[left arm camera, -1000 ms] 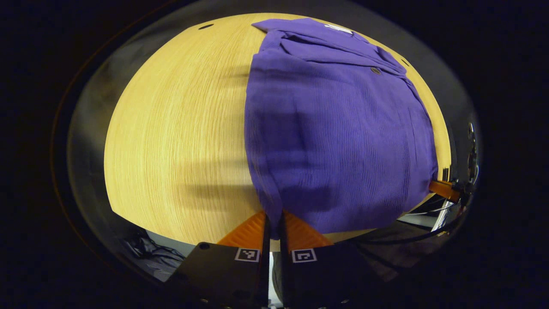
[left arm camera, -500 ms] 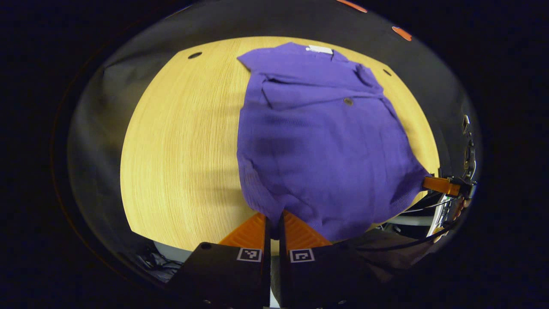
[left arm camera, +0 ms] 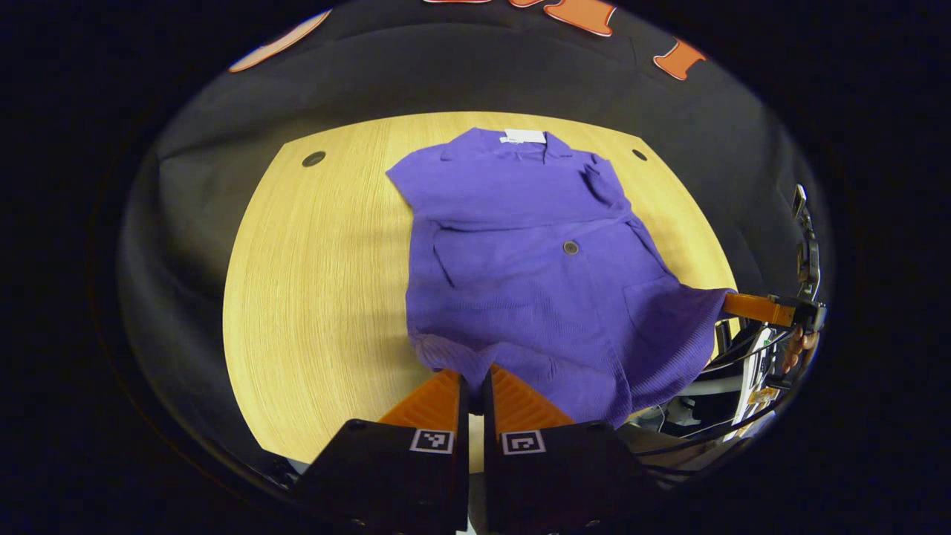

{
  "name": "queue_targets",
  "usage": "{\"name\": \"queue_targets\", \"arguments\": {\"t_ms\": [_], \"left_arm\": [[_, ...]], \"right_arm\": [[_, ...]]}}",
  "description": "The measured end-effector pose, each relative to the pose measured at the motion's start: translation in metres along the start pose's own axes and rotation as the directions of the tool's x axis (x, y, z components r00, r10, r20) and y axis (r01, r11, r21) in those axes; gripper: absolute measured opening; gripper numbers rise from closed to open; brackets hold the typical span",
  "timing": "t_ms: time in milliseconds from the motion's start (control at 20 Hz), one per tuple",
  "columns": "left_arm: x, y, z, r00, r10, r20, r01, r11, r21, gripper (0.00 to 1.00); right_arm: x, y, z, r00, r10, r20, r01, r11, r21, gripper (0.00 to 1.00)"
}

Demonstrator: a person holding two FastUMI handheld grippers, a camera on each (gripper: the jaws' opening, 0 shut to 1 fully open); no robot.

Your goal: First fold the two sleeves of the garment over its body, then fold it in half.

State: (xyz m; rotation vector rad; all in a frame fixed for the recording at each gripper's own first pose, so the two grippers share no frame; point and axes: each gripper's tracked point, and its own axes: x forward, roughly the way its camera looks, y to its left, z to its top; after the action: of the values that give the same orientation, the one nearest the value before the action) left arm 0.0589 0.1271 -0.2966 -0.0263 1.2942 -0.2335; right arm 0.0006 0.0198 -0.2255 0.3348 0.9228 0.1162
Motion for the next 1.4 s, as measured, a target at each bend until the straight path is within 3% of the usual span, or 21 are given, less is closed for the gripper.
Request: {"name": "queue_targets", "arguments": {"t_ms": [300,550,950,1400], "left_arm": [[-0.008,0.008,0.048,0.998,-0.052,0.040,0.050,0.998,0.049,0.09],[-0.006,0.025,0.090,0.997,-0.041,0.062,0.037,0.997,0.066,0.09],[0.009,0.046,0.176,0.987,0.080,0.142,-0.086,0.996,0.035,0.10],[0.056,0.066,0.258,0.947,0.231,0.223,-0.234,0.972,-0.012,0.09]], "right_arm": [[-0.004,0.026,0.053,0.994,-0.053,0.096,0.055,0.998,-0.021,0.03],[-0.002,0.038,0.099,0.986,-0.061,0.157,0.069,0.997,-0.046,0.03],[0.041,0.022,0.182,0.988,-0.014,0.151,0.029,0.995,-0.098,0.02],[0.115,-0.005,0.248,0.996,0.034,0.086,-0.027,0.996,-0.080,0.02]]}}
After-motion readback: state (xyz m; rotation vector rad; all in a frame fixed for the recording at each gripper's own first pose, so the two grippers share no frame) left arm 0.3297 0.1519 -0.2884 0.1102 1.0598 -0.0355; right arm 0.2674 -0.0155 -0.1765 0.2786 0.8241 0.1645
